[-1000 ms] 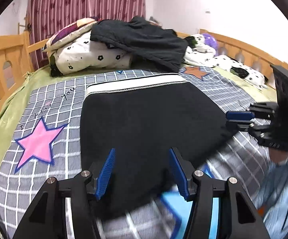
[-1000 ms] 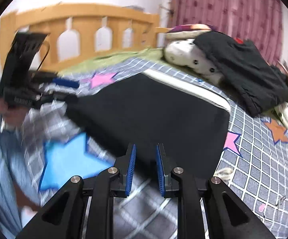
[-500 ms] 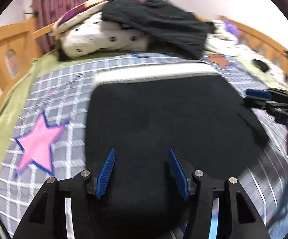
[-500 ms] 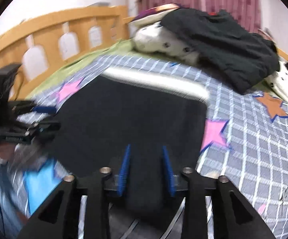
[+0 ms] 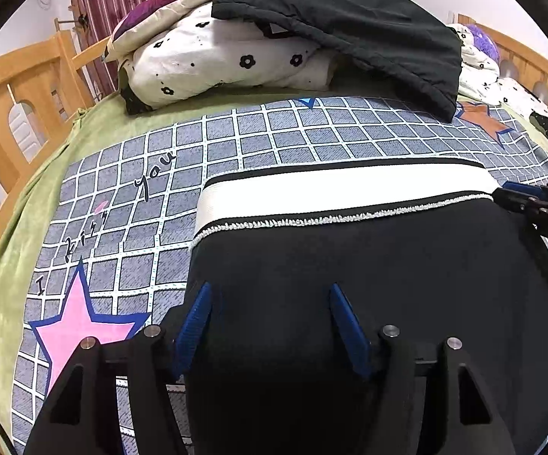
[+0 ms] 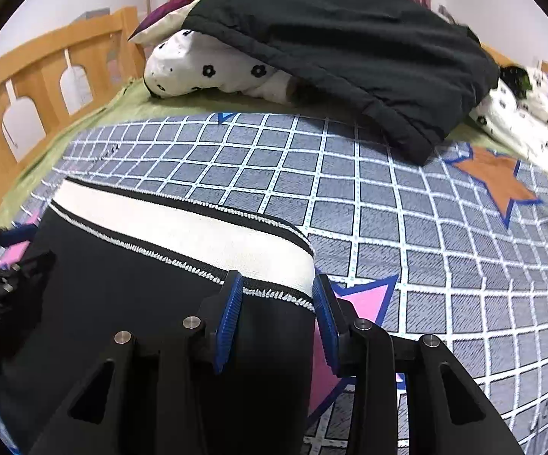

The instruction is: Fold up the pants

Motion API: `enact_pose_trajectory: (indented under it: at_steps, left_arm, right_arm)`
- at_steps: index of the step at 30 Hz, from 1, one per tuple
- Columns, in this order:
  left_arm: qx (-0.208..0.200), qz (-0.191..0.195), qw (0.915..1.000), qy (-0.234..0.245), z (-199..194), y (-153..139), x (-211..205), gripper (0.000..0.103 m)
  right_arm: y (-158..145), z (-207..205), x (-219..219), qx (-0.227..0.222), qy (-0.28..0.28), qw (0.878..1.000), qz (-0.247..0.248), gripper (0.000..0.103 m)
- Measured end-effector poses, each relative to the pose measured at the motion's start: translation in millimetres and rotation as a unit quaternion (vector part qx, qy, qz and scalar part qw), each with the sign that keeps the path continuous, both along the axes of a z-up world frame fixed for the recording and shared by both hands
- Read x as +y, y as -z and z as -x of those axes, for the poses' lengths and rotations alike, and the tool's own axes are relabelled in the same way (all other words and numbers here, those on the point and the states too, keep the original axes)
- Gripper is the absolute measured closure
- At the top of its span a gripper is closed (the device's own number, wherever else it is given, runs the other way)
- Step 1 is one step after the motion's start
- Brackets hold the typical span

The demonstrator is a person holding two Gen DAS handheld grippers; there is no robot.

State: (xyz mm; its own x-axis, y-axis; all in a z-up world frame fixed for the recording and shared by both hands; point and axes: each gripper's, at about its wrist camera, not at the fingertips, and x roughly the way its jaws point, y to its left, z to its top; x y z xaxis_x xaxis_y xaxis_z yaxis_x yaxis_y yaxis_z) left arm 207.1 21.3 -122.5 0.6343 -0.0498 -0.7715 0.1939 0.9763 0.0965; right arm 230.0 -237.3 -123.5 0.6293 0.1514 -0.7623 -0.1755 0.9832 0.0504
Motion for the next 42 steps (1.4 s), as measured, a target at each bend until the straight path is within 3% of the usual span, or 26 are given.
enact_pose_trajectory:
  at_steps: [5,8,12,15,18,21,25,27,29,31,33,35,36,42]
  left_arm:
    - [0.032,0.039,0.9979,-0.040,10.1,-2.7,26.2,0.039]
    - [0.070,0.061,0.9948,-0.042,37.7,4.5,40.7,0.039]
    - [0.052,0.083,0.9944,-0.040,109.7,7.7,50.9,0.038]
    - [0.070,0.107,0.9904,-0.052,145.8,12.7,55.0,0.038]
    - [0.048,0.065,0.9946,-0.066,184.5,12.0,47.4,0.038]
    - [0.054,0.092,0.9922,-0.064,208.7,-0.1,46.9,0.039]
    - [0.005,0.073,0.9938,-0.085,247.6,-35.8,40.2,0.038]
    - [-0.012,0.074,0.9931,-0.091,262.3,-54.7,38.2,0.038]
    - [-0.033,0.064,0.9932,-0.091,278.0,-75.6,31.8,0.031]
    - [-0.059,0.055,0.9922,-0.095,290.7,-90.4,27.8,0.023]
    - [-0.075,0.046,0.9913,-0.098,298.1,-103.7,22.7,0.022]
    - [-0.079,0.043,0.9917,-0.091,300.4,-111.9,17.5,0.020]
    - [-0.080,0.042,0.9920,-0.088,302.3,-114.3,14.3,0.020]
    - [-0.074,0.040,0.9927,-0.086,302.0,-115.7,4.1,0.020]
  right_arm:
    - [-8.1,13.0,-1.9,0.004,0.006,1.000,0.002,0.064]
    - [-13.4,38.9,-11.4,0.021,0.012,1.000,-0.010,0.062]
    - [-8.7,95.6,-10.7,0.038,0.009,0.999,0.002,0.060]
    - [-6.3,141.5,-10.4,0.029,0.030,0.999,-0.002,0.055]
    - [-0.1,175.7,-10.2,0.049,0.040,0.998,-0.007,0.055]
    - [-2.9,207.1,-6.4,0.051,0.035,0.998,-0.001,0.054]
    - [-39.2,247.8,-3.3,0.008,0.043,0.999,-0.009,0.054]
    - [-64.9,265.8,0.3,-0.019,0.048,0.999,-0.016,0.039]
    - [-86.5,282.4,1.0,-0.039,0.050,0.998,-0.029,0.031]
    - [-107.4,297.3,0.1,-0.058,0.054,0.996,-0.034,0.031]
    - [-120.7,308.2,2.2,-0.076,0.062,0.995,-0.014,0.029]
    - [-129.6,316.4,2.5,-0.088,0.071,0.994,0.004,0.010]
    - [-133.1,321.3,3.2,-0.096,0.071,0.993,0.008,0.007]
    - [-134.4,327.4,6.4,-0.096,0.082,0.991,0.042,0.005]
